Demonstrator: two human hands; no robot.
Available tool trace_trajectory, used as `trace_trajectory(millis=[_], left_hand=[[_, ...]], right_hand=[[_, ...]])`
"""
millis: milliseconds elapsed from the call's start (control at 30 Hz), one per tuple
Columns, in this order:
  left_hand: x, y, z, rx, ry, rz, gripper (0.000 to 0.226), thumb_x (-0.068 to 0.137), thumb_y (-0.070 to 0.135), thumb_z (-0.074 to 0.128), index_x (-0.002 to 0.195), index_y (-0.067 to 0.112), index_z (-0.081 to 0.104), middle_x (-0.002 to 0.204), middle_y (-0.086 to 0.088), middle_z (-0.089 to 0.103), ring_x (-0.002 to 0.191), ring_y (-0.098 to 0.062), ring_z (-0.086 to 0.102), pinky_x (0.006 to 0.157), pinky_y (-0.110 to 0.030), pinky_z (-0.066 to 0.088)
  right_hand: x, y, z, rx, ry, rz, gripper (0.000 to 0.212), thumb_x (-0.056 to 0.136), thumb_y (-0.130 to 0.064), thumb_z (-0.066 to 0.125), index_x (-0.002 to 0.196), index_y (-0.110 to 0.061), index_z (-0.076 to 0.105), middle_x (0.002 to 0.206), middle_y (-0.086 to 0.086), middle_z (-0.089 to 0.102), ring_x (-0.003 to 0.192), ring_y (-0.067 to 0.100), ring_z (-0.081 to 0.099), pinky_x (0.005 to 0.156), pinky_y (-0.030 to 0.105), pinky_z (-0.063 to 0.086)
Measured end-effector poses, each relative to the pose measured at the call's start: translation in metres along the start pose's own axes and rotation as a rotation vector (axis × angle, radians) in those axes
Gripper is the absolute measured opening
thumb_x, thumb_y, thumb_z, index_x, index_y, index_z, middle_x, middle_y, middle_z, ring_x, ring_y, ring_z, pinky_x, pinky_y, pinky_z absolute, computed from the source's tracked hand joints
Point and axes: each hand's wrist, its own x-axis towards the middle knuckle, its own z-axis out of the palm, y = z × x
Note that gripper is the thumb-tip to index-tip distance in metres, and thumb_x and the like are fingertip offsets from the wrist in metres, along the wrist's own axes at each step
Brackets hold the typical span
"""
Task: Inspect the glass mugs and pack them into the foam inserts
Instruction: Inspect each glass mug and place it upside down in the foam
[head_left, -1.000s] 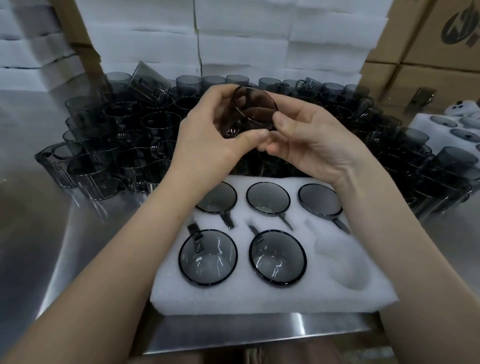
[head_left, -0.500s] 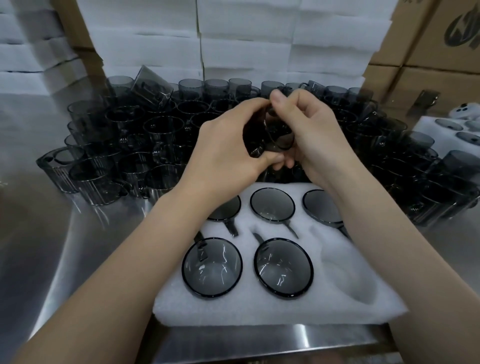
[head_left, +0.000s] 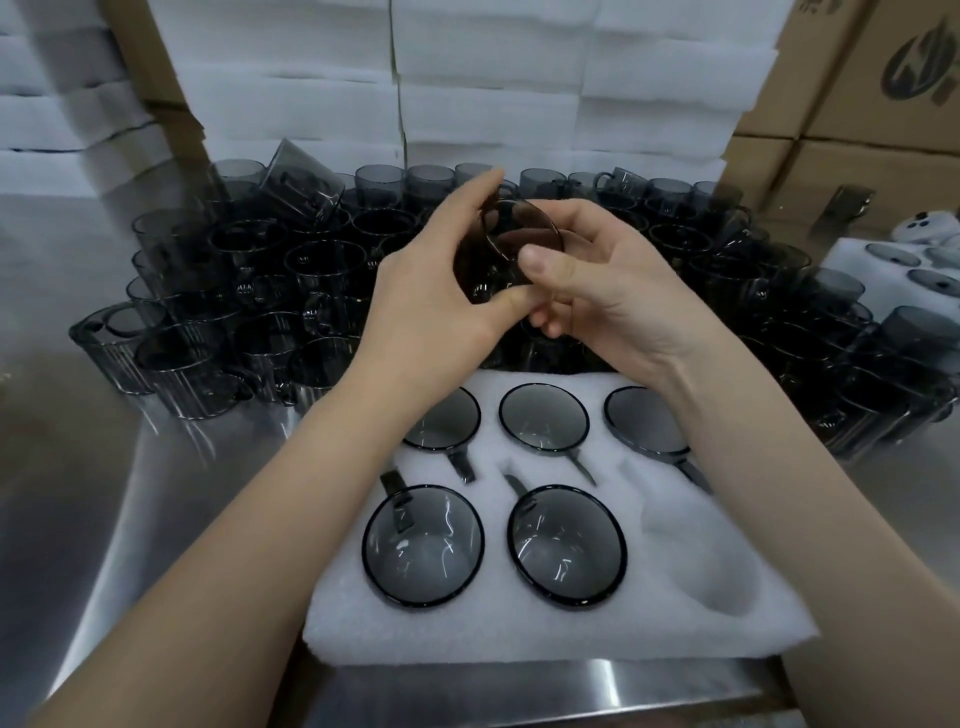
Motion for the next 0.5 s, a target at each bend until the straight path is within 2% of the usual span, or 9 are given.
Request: trace_trajectory(millis=[67, 100, 200, 267, 333, 433, 500], left_hand=[[-0.0012, 0.0000, -0.0009, 0.050, 0.007, 0.033, 0.069, 0.073, 0.035, 0.079, 0.135, 0.037, 0.049, 0.124, 0.005, 0.058, 0.122, -0.006, 0.046, 0.099, -0.009, 0.035], [-0.0016, 0.0012, -0.0020, 0.041, 0.022, 0.045, 0.066, 0.072, 0.037, 0.077, 0.132, 0.038, 0.049, 0.122, 0.006, 0.059, 0.121, -0.007, 0.046, 0.096, -0.007, 0.035], [-0.0026, 0.0053, -0.0041, -0.179, 0.077, 0.039, 0.053, 0.075, 0.027, 0.076, 0.121, 0.027, 0.049, 0.114, 0.009, 0.066, 0.113, -0.009, 0.060, 0.097, -0.031, 0.048], [-0.0026, 0.0048, -0.0061, -0.411, 0.098, -0.002, 0.047, 0.076, 0.014, 0.075, 0.114, 0.019, 0.047, 0.104, 0.005, 0.070, 0.099, -0.007, 0.068, 0.087, -0.028, 0.053], [-0.0014, 0.0022, -0.0067, -0.559, 0.085, -0.029, 0.047, 0.076, 0.005, 0.071, 0.114, 0.013, 0.044, 0.102, -0.001, 0.071, 0.094, -0.010, 0.069, 0.082, -0.024, 0.053], [0.0008, -0.0010, -0.0075, -0.655, 0.010, -0.054, 0.060, 0.074, -0.003, 0.066, 0.126, 0.012, 0.040, 0.115, -0.012, 0.064, 0.103, -0.018, 0.065, 0.095, -0.036, 0.052], [0.0020, -0.0022, -0.0078, -0.616, -0.053, -0.047, 0.065, 0.072, -0.003, 0.069, 0.130, 0.012, 0.043, 0.122, -0.011, 0.060, 0.111, -0.022, 0.062, 0.100, -0.041, 0.050]], right_hand=[[0.0009, -0.0013, 0.0007, -0.005, 0.023, 0.011, 0.038, 0.092, -0.037, 0.058, 0.122, -0.013, 0.059, 0.109, 0.010, 0.063, 0.057, 0.016, 0.056, 0.051, 0.026, 0.047], [0.0014, -0.0024, 0.0004, -0.003, 0.019, 0.025, 0.044, 0.097, -0.043, 0.049, 0.129, -0.014, 0.058, 0.113, 0.009, 0.063, 0.058, 0.017, 0.056, 0.053, 0.028, 0.049], [0.0004, -0.0041, -0.0013, -0.009, -0.058, 0.084, 0.048, 0.102, -0.048, 0.035, 0.140, -0.023, 0.051, 0.112, 0.005, 0.065, 0.067, 0.022, 0.063, 0.064, 0.036, 0.055], [-0.0012, -0.0035, -0.0018, 0.049, -0.154, 0.149, 0.049, 0.100, -0.046, 0.038, 0.143, -0.024, 0.046, 0.117, 0.006, 0.066, 0.087, 0.031, 0.069, 0.075, 0.040, 0.057], [-0.0032, -0.0036, -0.0025, 0.128, -0.234, 0.147, 0.048, 0.100, -0.040, 0.041, 0.144, -0.020, 0.044, 0.120, 0.010, 0.066, 0.101, 0.036, 0.068, 0.081, 0.043, 0.055], [-0.0044, -0.0051, -0.0032, 0.155, -0.217, 0.046, 0.049, 0.095, -0.028, 0.050, 0.143, -0.016, 0.044, 0.115, 0.009, 0.067, 0.097, 0.029, 0.069, 0.081, 0.043, 0.057], [-0.0046, -0.0043, -0.0030, 0.137, -0.163, -0.003, 0.051, 0.087, -0.026, 0.058, 0.136, -0.015, 0.049, 0.110, 0.008, 0.067, 0.087, 0.027, 0.069, 0.076, 0.041, 0.058]])
